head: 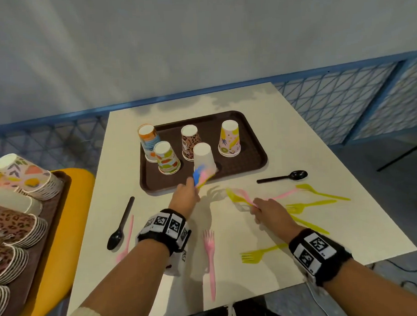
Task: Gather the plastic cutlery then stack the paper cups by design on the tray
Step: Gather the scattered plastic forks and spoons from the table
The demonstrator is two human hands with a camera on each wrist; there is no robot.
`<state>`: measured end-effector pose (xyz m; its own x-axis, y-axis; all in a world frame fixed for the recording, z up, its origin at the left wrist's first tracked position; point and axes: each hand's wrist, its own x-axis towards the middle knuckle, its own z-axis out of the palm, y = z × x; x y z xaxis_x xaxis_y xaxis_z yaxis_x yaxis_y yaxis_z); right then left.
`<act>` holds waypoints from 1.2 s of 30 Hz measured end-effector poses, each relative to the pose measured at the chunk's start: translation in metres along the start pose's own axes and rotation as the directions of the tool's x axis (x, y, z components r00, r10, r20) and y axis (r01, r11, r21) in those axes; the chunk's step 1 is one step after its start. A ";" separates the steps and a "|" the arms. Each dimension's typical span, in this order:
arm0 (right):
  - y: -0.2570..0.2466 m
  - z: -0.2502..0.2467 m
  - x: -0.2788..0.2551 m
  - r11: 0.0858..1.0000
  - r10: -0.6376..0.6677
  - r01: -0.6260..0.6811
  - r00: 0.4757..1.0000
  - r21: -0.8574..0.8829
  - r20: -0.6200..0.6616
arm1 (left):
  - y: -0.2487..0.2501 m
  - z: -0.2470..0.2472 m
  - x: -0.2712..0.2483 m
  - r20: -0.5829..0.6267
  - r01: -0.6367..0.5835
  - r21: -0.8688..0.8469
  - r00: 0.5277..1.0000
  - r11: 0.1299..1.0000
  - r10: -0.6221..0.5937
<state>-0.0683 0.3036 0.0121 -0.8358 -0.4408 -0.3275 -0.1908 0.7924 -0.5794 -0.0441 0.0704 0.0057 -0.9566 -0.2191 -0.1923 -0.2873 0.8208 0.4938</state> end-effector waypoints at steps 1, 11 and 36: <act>-0.008 0.002 0.001 0.996 0.012 -0.010 1.000 0.093 -0.018 | 0.002 -0.003 -0.004 -0.028 0.005 -0.172 1.000 0.985 -0.010; -0.093 0.049 0.016 0.968 -0.120 0.111 0.992 0.226 0.026 | 0.024 0.003 -0.032 0.185 0.252 -0.852 0.965 0.459 -0.188; -0.121 0.095 0.013 0.812 -0.251 0.360 0.926 -0.459 0.282 | -0.078 -0.044 -0.079 -0.165 0.164 -0.895 0.743 0.415 -0.649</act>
<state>-0.0071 0.1613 0.0068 -0.5806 -0.7262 -0.3681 -0.6923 0.6783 -0.2463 0.0521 0.0004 0.0200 -0.5323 -0.7825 -0.3231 -0.3202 -0.1673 0.9325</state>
